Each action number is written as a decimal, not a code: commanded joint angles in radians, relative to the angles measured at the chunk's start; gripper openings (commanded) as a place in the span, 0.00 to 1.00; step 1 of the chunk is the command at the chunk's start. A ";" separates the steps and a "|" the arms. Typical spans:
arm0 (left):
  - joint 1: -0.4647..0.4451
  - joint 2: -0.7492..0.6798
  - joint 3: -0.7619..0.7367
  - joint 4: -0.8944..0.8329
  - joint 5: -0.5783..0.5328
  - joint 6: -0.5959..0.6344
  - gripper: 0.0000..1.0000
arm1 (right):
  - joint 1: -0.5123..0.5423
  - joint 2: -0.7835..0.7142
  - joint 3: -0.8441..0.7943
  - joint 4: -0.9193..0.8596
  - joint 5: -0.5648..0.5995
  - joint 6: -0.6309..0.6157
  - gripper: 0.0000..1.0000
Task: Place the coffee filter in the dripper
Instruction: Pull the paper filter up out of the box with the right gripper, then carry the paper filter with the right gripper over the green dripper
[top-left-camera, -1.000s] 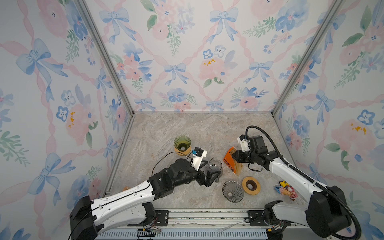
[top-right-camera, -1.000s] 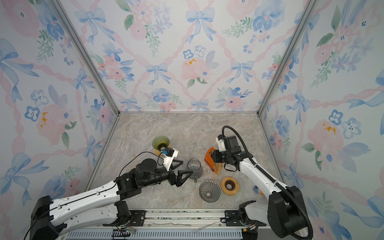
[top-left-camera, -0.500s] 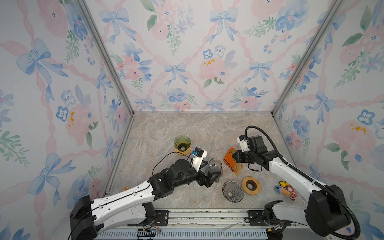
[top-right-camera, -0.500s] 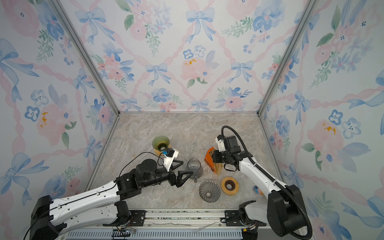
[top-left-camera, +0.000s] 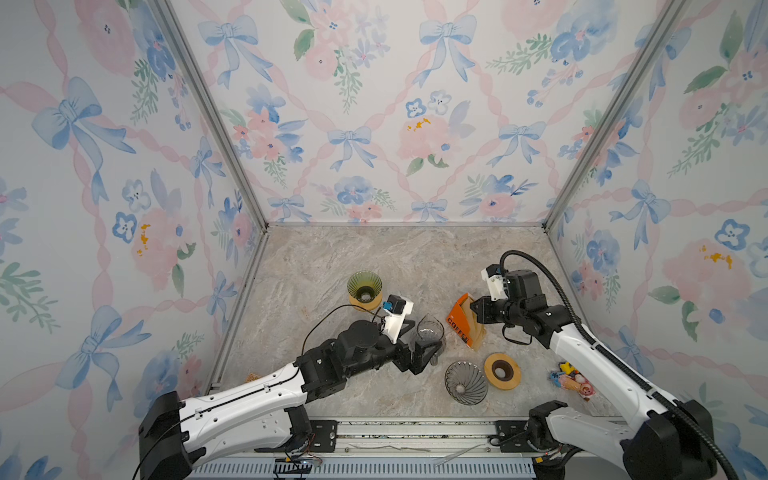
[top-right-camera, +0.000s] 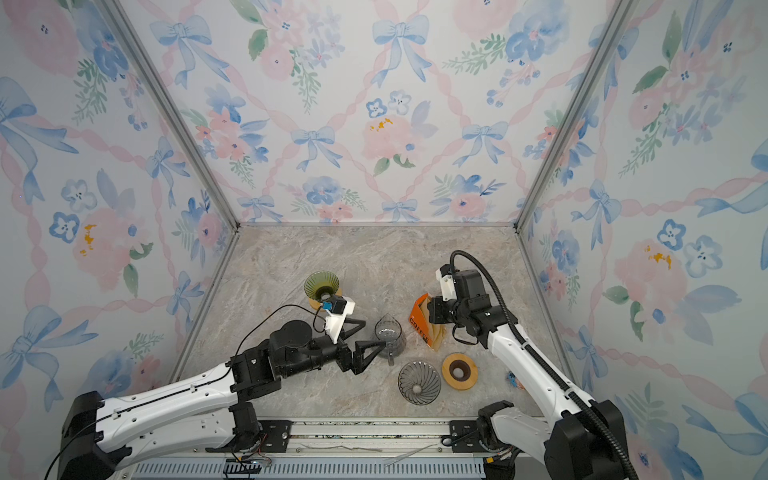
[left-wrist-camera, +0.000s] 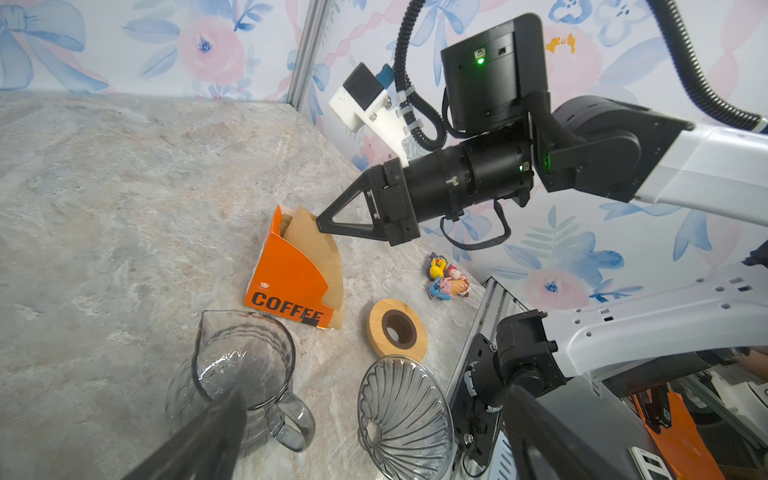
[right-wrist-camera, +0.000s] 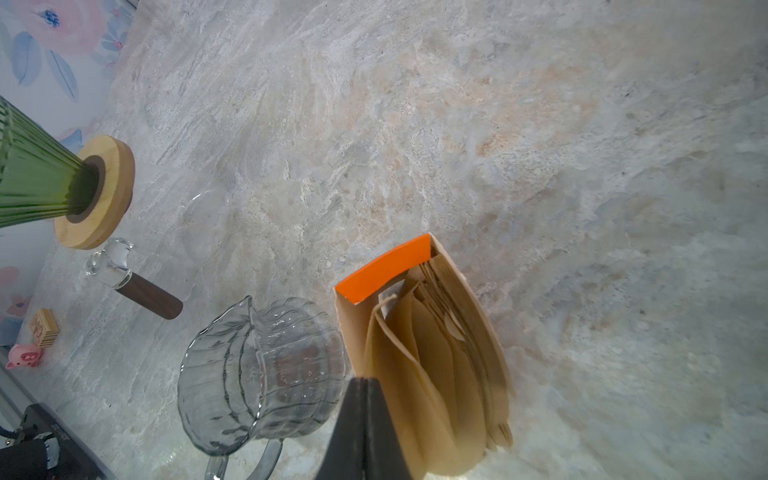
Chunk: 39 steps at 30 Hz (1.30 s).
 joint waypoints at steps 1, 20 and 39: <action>-0.004 -0.029 0.002 0.002 -0.034 0.009 0.98 | 0.011 -0.028 0.040 -0.055 0.036 -0.004 0.05; 0.173 -0.098 0.176 -0.343 -0.076 0.037 0.98 | 0.249 -0.060 0.329 -0.278 0.322 -0.060 0.05; 0.649 -0.154 0.256 -0.617 0.243 0.171 0.98 | 0.531 0.342 0.780 -0.274 0.392 -0.071 0.05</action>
